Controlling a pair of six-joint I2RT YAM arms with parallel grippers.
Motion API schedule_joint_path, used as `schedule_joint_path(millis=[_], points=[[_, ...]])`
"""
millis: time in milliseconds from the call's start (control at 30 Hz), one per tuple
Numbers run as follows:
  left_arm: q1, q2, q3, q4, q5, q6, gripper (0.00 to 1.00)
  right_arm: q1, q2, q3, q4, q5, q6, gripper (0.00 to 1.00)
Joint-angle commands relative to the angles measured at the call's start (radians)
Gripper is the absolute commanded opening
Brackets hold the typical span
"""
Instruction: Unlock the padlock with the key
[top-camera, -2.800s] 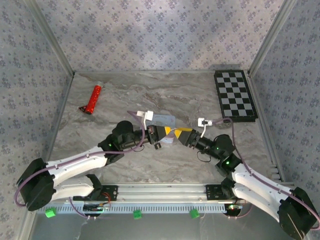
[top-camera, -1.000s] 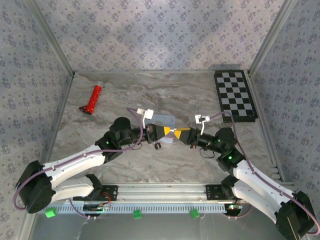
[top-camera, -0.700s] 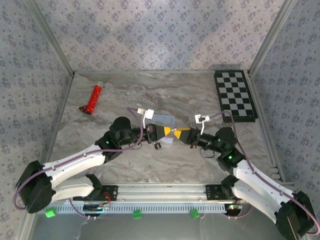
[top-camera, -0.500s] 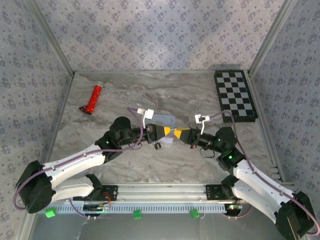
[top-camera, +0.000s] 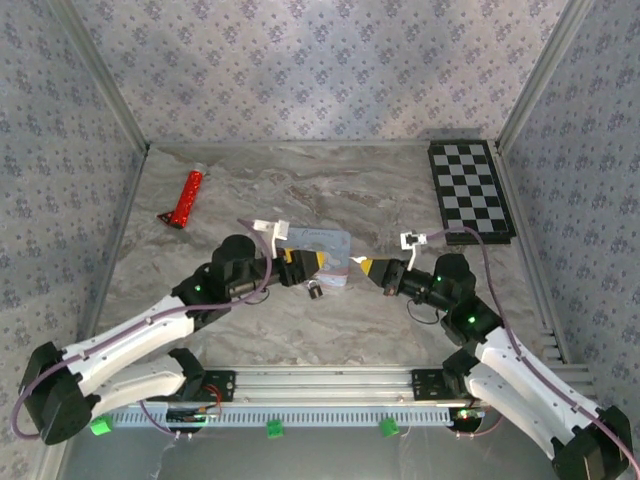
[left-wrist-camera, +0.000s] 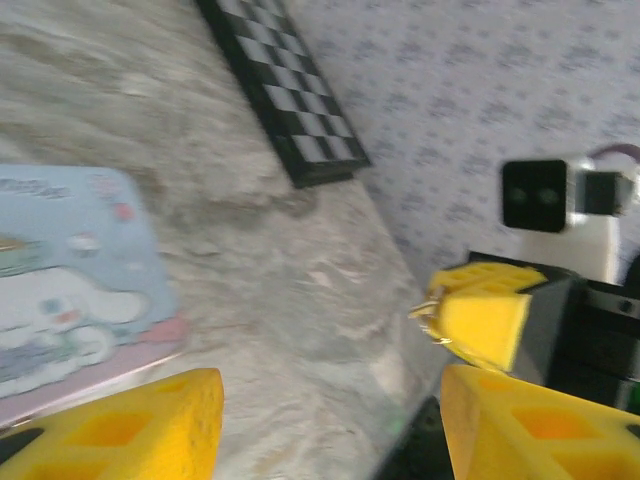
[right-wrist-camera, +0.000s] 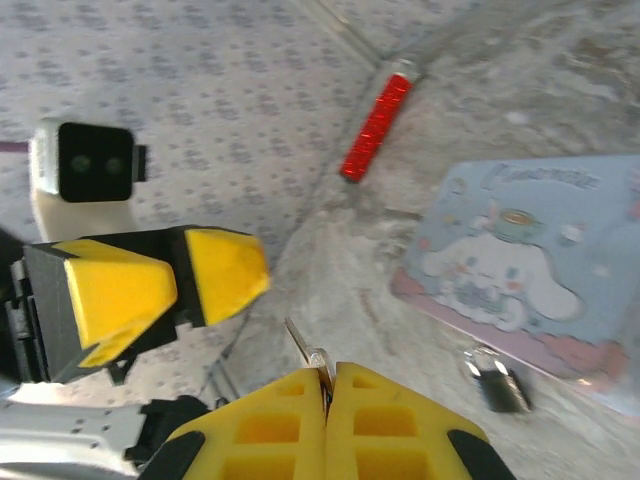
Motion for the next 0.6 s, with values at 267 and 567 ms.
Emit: schedule_joint_path(millis=[267,567], points=[[-0.129,0.079,-0.232,0.120,-0.320,0.016,0.65,0.007,-0.116,-0.079,-0.144,0.162,0.054,0.00],[-0.136,0.279,-0.260,0.288,-0.378,0.067,0.64,0.011,-0.148,-0.117,-0.116,0.149,0.076,0.00]])
